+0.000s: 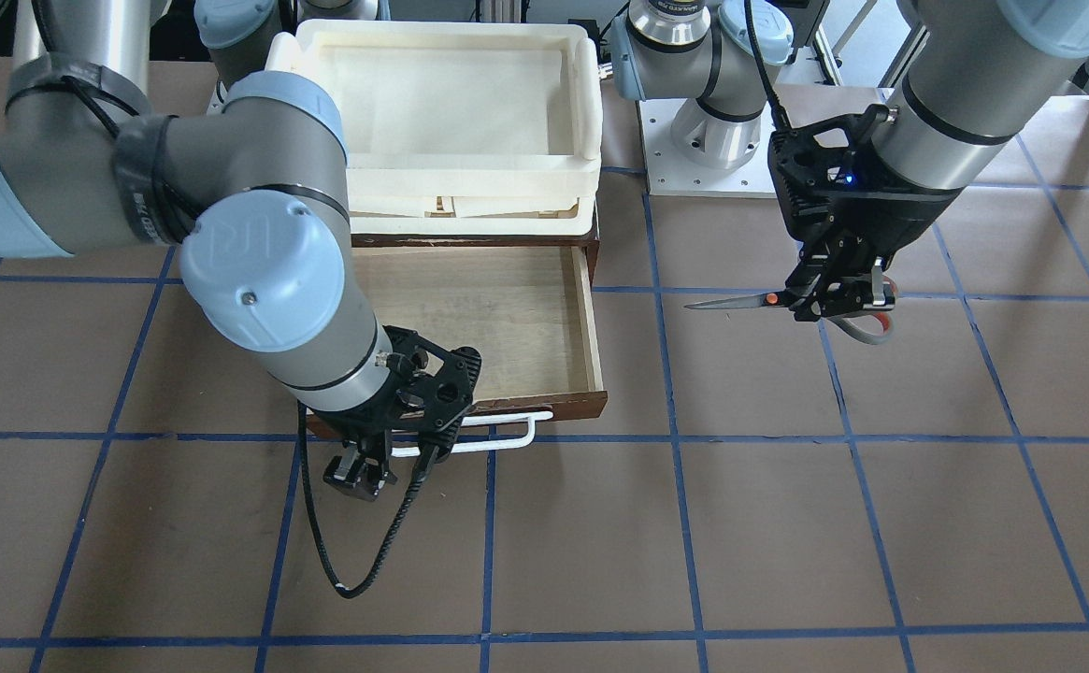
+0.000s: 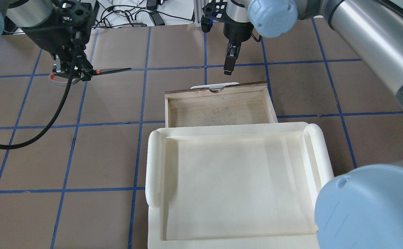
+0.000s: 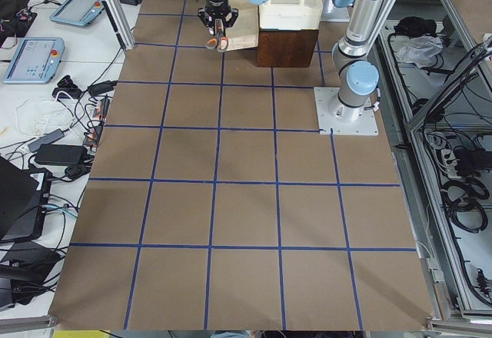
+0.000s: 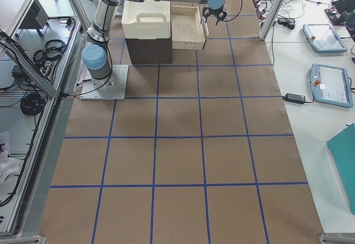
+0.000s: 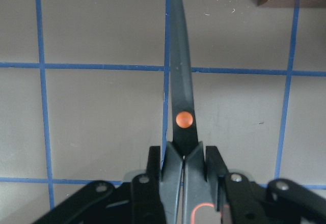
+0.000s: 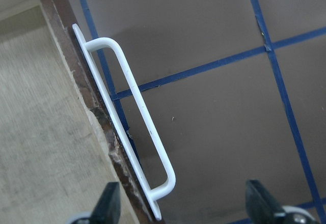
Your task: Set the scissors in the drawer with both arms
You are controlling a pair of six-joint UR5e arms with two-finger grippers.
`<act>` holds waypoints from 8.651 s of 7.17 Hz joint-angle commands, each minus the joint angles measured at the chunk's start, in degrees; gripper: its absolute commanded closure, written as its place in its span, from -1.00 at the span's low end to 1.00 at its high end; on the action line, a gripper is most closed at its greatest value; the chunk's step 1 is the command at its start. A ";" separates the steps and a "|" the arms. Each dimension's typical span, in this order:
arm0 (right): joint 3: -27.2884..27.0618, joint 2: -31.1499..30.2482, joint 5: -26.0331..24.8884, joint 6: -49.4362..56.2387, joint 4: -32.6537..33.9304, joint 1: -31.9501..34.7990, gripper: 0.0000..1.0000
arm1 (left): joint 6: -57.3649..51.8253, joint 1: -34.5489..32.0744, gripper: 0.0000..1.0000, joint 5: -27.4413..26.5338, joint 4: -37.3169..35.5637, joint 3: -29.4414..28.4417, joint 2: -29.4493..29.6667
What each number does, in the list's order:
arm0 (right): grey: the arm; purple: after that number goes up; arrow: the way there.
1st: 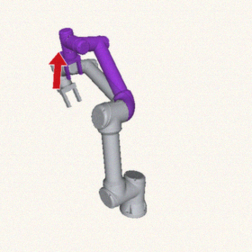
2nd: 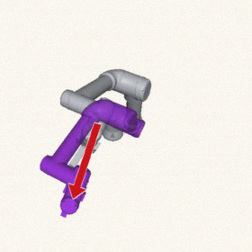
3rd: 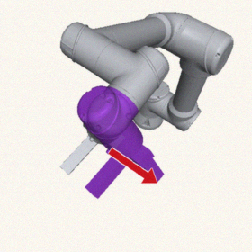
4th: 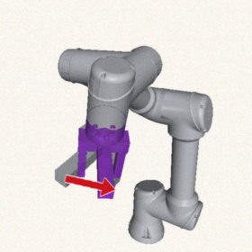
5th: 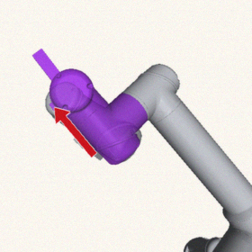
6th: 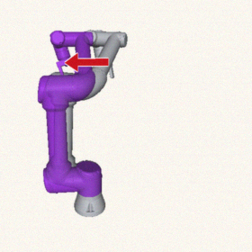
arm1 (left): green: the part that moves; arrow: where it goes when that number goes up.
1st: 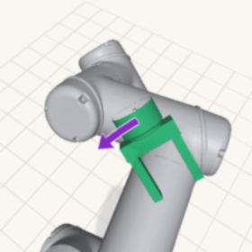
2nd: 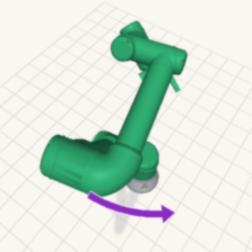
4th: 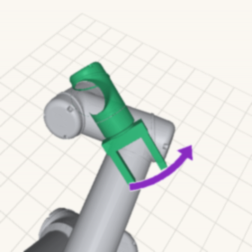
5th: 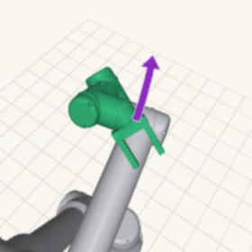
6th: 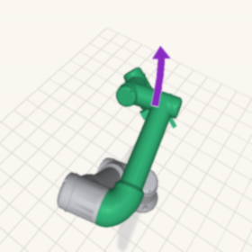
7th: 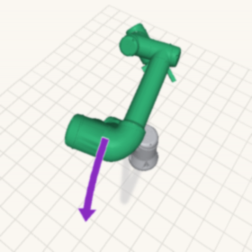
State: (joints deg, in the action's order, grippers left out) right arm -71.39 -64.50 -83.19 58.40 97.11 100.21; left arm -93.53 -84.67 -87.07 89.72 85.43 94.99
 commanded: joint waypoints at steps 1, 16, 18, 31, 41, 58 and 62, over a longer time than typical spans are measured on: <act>-3.38 -9.20 -1.01 -22.17 -0.78 -1.24 -1.00 | 0.97 -2.85 1.00 0.41 -0.50 0.17 0.98; -9.47 -22.42 -5.85 -57.00 -7.29 -2.30 -1.00 | 41.41 -25.09 1.00 0.06 -19.04 4.47 11.62; -9.47 -22.42 -5.85 -57.00 -7.29 -2.30 -1.00 | 42.55 -27.74 1.00 0.15 -23.59 7.02 12.40; -9.47 -22.42 -5.76 -57.00 -7.20 -2.39 -1.00 | 46.33 -30.82 -0.63 -0.55 -23.09 9.75 11.54; -9.47 -22.42 -5.76 -57.00 -7.20 -2.39 -1.00 | 31.83 -2.73 -1.00 -1.08 -1.35 8.18 -7.53; -9.47 -22.42 -5.58 -57.08 -7.11 -2.21 -1.00 | 100.39 -6.21 -1.00 -1.26 1.95 5.18 -9.39; -9.47 -22.42 -5.58 -57.08 -7.11 -2.21 -1.00 | 99.94 -6.03 -1.00 -1.26 1.25 5.27 -9.30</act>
State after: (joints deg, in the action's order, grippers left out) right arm -80.90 -86.92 -88.77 1.32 90.00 98.00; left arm 6.46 -90.73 -88.33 91.07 90.69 85.65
